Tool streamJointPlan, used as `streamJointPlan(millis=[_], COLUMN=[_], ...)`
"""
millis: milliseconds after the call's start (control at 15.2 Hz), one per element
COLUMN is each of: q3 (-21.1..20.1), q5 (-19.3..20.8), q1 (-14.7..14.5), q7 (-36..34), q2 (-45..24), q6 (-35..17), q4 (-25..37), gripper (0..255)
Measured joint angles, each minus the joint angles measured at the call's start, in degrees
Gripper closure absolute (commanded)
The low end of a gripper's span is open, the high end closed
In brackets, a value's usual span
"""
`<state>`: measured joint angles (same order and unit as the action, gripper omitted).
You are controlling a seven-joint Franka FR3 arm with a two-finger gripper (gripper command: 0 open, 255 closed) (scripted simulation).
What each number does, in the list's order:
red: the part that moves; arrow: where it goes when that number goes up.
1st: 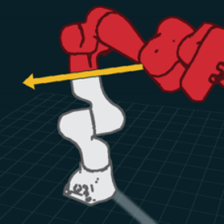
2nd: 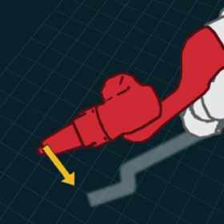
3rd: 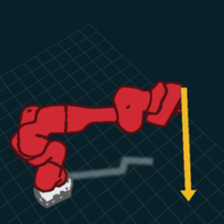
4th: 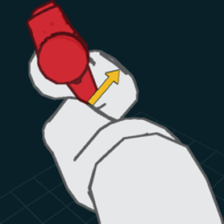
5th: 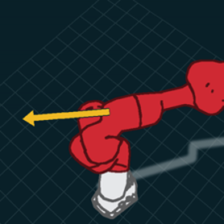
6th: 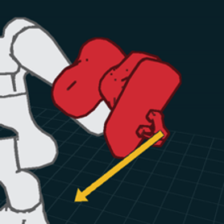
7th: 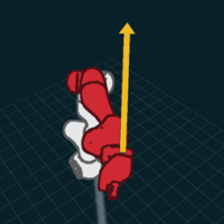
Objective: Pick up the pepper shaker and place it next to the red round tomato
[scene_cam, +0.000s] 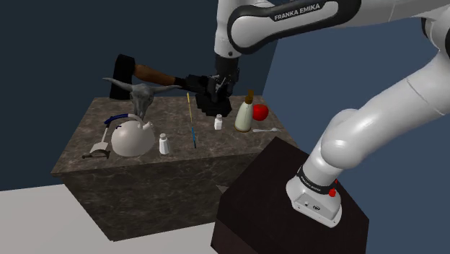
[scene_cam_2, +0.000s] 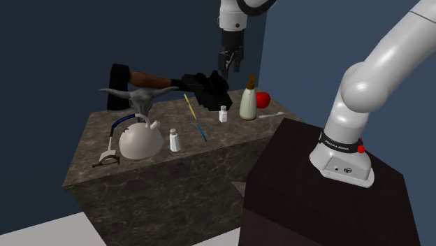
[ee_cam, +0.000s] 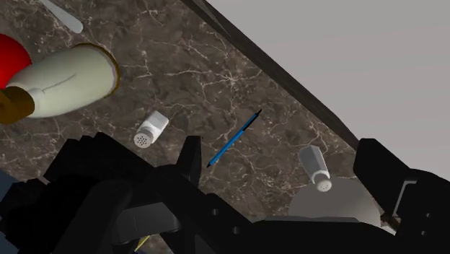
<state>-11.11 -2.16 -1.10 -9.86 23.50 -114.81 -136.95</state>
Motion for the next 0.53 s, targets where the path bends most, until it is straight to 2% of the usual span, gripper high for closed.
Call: streamJointPlan(millis=[528], q3=[-4.65], q5=[4.18], q1=[0.02], q7=[-8.41], q2=[-16.60], q6=[-10.21], q4=[5.48], gripper=[0])
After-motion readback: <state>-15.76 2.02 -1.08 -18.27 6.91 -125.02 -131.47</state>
